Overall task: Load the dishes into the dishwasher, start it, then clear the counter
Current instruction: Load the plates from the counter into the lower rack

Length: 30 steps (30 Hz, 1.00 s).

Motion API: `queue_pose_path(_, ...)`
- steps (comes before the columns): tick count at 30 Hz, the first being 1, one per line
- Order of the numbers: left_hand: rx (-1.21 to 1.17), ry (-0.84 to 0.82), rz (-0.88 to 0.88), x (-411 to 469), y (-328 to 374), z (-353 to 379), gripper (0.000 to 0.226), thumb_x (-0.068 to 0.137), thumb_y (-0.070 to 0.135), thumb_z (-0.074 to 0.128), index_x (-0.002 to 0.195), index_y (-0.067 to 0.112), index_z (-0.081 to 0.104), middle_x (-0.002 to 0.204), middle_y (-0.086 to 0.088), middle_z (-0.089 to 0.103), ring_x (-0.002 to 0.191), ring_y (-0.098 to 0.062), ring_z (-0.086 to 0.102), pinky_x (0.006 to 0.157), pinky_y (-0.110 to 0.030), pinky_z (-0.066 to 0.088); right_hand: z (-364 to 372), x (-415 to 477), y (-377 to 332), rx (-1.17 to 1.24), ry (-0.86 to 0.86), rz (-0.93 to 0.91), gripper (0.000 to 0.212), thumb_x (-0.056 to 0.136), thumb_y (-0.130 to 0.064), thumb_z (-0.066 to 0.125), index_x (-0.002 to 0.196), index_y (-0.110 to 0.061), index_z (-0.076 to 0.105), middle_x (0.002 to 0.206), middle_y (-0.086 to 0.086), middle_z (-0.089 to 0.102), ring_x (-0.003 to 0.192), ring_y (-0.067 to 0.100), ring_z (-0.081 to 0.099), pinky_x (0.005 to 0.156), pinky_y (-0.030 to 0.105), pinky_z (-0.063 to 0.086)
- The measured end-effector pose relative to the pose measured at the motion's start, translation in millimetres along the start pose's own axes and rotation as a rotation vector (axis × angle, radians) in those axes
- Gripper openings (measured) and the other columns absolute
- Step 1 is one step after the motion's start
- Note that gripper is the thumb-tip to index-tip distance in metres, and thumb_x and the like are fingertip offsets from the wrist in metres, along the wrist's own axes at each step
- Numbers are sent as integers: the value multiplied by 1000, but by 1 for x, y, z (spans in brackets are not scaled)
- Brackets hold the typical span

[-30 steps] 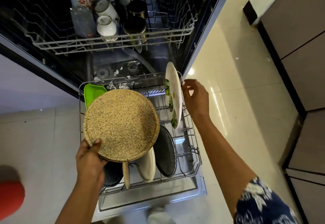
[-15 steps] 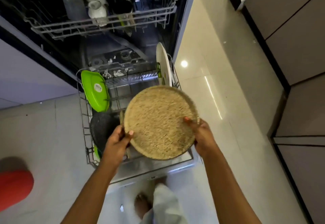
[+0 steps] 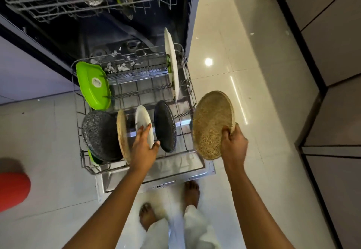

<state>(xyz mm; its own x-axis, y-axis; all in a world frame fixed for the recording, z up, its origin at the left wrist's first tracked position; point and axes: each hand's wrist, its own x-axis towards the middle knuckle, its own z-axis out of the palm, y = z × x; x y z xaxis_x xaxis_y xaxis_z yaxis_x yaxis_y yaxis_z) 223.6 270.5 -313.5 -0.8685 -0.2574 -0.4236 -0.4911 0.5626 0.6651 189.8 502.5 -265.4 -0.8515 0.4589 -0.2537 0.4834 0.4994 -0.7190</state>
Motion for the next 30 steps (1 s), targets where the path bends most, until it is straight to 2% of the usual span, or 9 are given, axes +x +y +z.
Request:
queue_pose_path(4, 12, 59, -80, 27, 2, 18, 68, 90, 14, 61, 149, 20, 27, 156, -7, 22, 141, -29, 27, 113, -41, 27, 31, 24, -1, -197, -160, -131, 18, 96, -21, 42, 101, -9, 53, 81, 14, 64, 72, 31, 62, 67, 41, 53)
queue_pose_path(6, -11, 55, -141, 35, -3, 25, 69, 91, 12, 59, 150, 19, 24, 154, -10, 28, 138, -31, 33, 111, -41, 29, 43, 31, -2, -272, -227, -183, 18, 96, -18, 40, 103, -8, 53, 85, 16, 64, 74, 33, 62, 68, 39, 52)
queue_pose_path(8, 3, 27, -203, 37, -6, 31, 68, 94, 13, 55, 151, 26, 20, 146, -16, 39, 128, -36, 44, 104, -45, 38, 51, 36, -1, -306, -257, -202, 21, 97, -18, 38, 109, -7, 52, 91, 15, 65, 76, 31, 62, 69, 36, 50)
queue_pose_path(13, 75, 38, -208, 37, -17, 41, 65, 97, 9, 46, 149, 37, 19, 133, -18, 54, 110, -38, 57, 90, -44, 46, 65, 47, -3, -333, -254, -191, 22, 97, -18, 37, 109, -6, 51, 95, 16, 65, 79, 32, 62, 69, 35, 47)
queue_pose_path(19, 80, 62, -182, 37, -25, 45, 68, 95, 8, 50, 149, 36, 20, 129, -18, 57, 105, -38, 61, 89, -50, 50, 69, 64, -7, -358, -286, -192, 20, 96, -18, 37, 103, -5, 51, 91, 17, 64, 79, 34, 60, 66, 35, 44)
queue_pose_path(26, 84, 60, -165, 34, -33, 47, 64, 95, 9, 52, 149, 29, 24, 129, -15, 59, 107, -35, 61, 92, -47, 49, 77, 65, -7, -354, -269, -164, 21, 97, -17, 36, 108, -5, 50, 96, 17, 64, 83, 34, 60, 70, 38, 47)
queue_pose_path(30, 70, 62, -174, 37, -35, 46, 61, 95, 12, 52, 148, 28, 26, 130, -15, 58, 110, -34, 60, 94, -45, 48, 89, 71, -1, -363, -315, -109, 24, 96, -17, 36, 108, -4, 52, 97, 17, 63, 84, 34, 60, 72, 38, 47)
